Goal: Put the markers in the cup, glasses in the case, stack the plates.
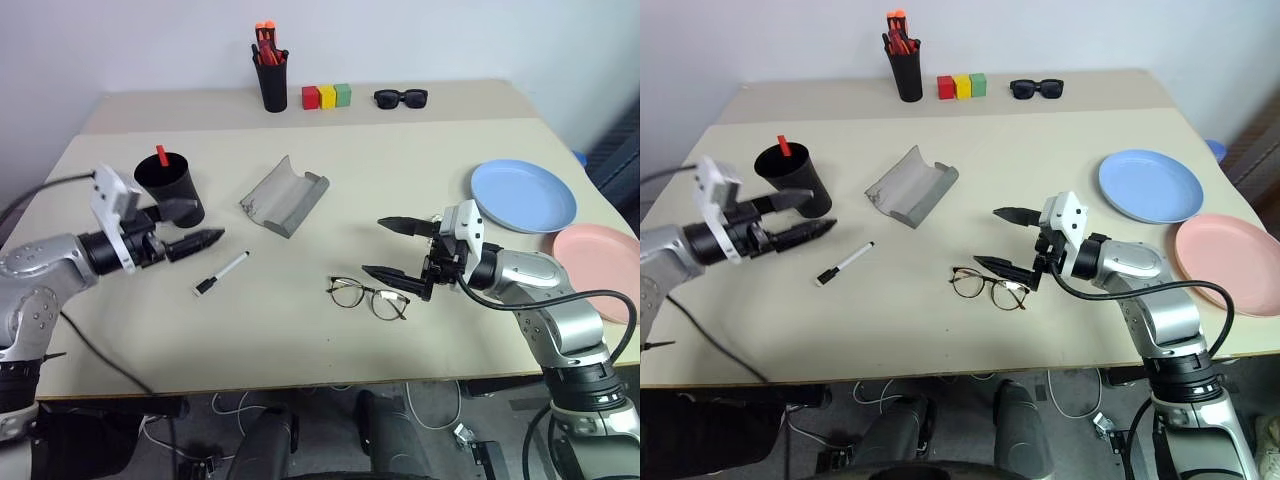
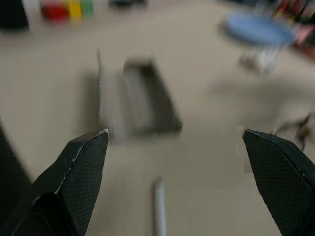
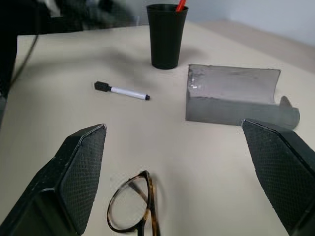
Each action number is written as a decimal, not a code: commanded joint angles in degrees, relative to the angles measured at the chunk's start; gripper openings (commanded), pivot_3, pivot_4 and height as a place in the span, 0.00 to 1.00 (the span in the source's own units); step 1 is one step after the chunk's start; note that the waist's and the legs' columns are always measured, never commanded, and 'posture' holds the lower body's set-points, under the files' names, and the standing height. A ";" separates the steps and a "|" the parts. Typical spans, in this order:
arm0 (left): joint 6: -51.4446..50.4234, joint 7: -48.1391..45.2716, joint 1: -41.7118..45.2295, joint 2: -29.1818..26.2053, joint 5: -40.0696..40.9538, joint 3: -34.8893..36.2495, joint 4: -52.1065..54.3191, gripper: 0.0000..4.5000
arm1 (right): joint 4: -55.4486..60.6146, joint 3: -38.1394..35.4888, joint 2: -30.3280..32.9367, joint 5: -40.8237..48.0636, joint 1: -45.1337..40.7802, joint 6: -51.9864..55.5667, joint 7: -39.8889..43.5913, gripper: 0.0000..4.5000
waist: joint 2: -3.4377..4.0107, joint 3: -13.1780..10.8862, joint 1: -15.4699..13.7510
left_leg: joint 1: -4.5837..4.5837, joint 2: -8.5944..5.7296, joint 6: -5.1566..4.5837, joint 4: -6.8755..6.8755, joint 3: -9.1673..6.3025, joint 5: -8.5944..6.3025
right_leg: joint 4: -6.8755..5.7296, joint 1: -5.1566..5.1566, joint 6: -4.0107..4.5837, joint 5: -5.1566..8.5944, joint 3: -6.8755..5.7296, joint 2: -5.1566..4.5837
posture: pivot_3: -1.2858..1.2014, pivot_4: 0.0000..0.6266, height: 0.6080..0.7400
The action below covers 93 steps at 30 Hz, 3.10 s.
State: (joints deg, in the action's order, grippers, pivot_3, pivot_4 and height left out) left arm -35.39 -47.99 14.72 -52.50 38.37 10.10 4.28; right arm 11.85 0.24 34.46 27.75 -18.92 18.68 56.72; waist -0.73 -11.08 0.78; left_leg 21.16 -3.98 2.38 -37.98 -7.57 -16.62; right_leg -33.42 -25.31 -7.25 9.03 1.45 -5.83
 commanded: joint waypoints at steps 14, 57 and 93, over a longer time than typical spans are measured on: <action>-12.47 -0.75 -0.92 -1.70 -8.00 -9.12 3.71 0.99 | 1.83 0.01 -2.21 -0.76 -0.87 -2.01 -2.03 1.00 | 0.00 0.00 0.14 | 0.07 0.00 0.01 0.00 -0.01 0.00 | 0.05 -0.06 -0.01 -0.01 0.00 -0.01 | 0.52 0.24 1.00; 47.48 28.75 32.00 25.72 -20.66 12.14 -35.97 0.00 | -0.25 1.10 -3.86 -2.97 -3.54 -3.38 -2.85 1.00 | -0.11 0.04 -0.11 | 0.11 -0.06 0.09 -0.06 -0.01 0.05 | 0.15 -0.03 -0.04 -0.07 -0.01 -0.06 | 0.52 0.24 1.00; 17.53 8.06 25.70 26.24 -14.11 -6.44 -18.39 0.99 | -4.87 0.49 -5.06 -5.51 -6.33 -5.79 -5.14 1.00 | -0.09 0.05 0.09 | 0.06 -0.07 0.08 -0.08 -0.02 0.05 | 0.06 -0.01 -0.04 -0.07 -0.01 -0.04 | 0.52 0.24 1.00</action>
State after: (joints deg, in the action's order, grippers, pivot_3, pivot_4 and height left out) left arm -14.83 -38.35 38.65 -26.27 25.20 5.99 -14.87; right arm 6.61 1.84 29.90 22.41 -23.91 14.37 51.89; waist -0.82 -11.03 0.87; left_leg 21.23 -4.05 2.46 -38.05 -7.59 -16.57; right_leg -33.36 -25.32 -7.29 8.96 1.45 -5.86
